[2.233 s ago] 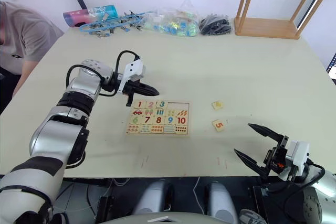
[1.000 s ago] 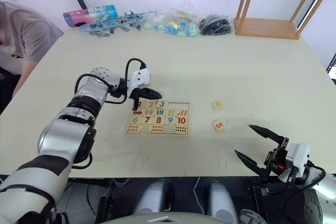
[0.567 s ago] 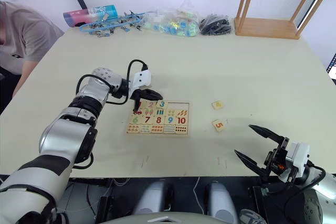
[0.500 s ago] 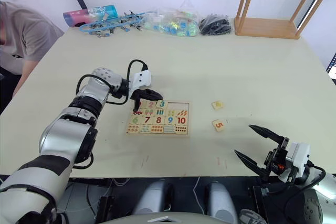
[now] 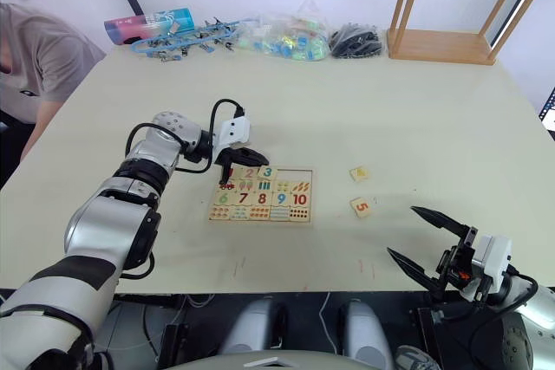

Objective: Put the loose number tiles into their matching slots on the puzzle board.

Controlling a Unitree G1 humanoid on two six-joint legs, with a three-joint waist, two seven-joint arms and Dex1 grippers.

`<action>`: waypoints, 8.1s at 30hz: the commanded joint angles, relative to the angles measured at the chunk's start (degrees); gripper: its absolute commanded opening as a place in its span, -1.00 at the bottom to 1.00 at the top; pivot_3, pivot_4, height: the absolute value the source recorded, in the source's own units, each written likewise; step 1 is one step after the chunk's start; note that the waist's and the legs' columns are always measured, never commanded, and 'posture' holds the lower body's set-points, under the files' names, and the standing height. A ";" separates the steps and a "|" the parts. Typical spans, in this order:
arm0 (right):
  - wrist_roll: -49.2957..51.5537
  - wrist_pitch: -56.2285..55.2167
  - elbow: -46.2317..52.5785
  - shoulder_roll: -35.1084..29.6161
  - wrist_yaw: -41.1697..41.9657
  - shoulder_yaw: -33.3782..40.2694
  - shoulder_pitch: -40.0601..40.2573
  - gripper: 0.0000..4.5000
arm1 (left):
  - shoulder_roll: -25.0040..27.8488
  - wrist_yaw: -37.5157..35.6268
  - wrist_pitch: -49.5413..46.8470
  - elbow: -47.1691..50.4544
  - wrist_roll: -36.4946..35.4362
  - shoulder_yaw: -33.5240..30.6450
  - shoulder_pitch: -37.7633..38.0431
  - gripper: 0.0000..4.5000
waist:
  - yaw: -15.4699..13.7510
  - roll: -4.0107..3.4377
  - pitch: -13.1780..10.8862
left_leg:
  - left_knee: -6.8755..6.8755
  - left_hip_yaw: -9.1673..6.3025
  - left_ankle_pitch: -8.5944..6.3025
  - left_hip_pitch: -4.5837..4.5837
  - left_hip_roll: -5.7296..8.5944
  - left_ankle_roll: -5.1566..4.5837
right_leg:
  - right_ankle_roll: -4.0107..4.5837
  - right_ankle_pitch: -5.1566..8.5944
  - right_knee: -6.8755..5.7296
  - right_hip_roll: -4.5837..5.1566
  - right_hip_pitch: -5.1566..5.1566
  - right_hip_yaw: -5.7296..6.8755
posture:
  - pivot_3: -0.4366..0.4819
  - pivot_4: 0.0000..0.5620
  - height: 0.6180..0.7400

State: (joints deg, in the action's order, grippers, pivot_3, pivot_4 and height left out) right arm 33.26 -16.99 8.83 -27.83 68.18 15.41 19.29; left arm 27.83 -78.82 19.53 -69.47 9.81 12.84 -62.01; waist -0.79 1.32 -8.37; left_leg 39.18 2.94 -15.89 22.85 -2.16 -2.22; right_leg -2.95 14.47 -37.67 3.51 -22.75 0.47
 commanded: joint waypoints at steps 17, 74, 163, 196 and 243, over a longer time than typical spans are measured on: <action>0.29 -1.42 1.63 -0.19 -0.34 0.24 -0.22 1.00 | 0.48 -1.90 1.67 0.47 0.12 -0.31 -0.67 -0.99 | 0.00 0.00 0.00 | 0.00 0.00 0.00 0.00 0.00 0.00 | 0.00 0.00 0.00 0.00 0.00 0.00 | -0.05 -0.47 0.95; -0.01 -1.98 0.49 -0.12 -0.35 -0.34 -1.08 1.00 | 0.26 -3.39 1.59 0.48 -0.26 -1.46 -0.97 -0.99 | 0.00 0.00 0.00 | 0.00 0.00 0.00 0.00 0.00 0.00 | 0.00 0.00 -0.01 0.00 0.00 0.00 | -0.05 -0.47 0.95; 1.91 7.36 -8.74 -5.70 -0.02 10.29 2.66 1.00 | 14.65 8.55 -21.62 62.77 -38.48 -38.45 71.17 0.98 | 0.01 -0.12 0.05 | -0.13 0.01 -0.01 -0.13 -0.15 0.01 | 0.26 0.14 0.03 0.46 0.04 0.14 | -0.05 -0.47 0.95; -12.70 25.99 6.14 -1.52 -29.15 -5.24 -12.60 1.00 | 17.85 -5.01 -15.23 53.52 -38.43 -35.73 60.69 0.98 | 0.03 -0.16 0.02 | -0.13 0.01 -0.01 -0.08 -0.12 0.01 | 0.26 0.14 0.03 0.42 0.01 0.16 | -0.05 -0.47 0.95; -22.76 65.36 10.91 9.71 -54.79 -16.97 -33.54 -0.32 | 17.83 -13.55 -8.74 46.71 -40.36 -34.34 55.20 1.00 | 0.35 -0.15 0.00 | -0.16 -0.05 -0.01 0.03 -0.14 0.00 | 0.26 0.14 0.02 0.36 -0.09 0.20 | -0.05 -0.47 0.95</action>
State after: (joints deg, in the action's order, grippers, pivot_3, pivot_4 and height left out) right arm 11.21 48.66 16.98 -17.65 14.42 -3.75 -14.47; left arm 44.84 -90.40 9.44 -23.19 -29.26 -21.48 -6.24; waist -0.45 1.17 -8.36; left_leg 39.02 2.89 -15.89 22.89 -2.30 -2.22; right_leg -2.69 14.60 -37.65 3.88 -22.84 0.67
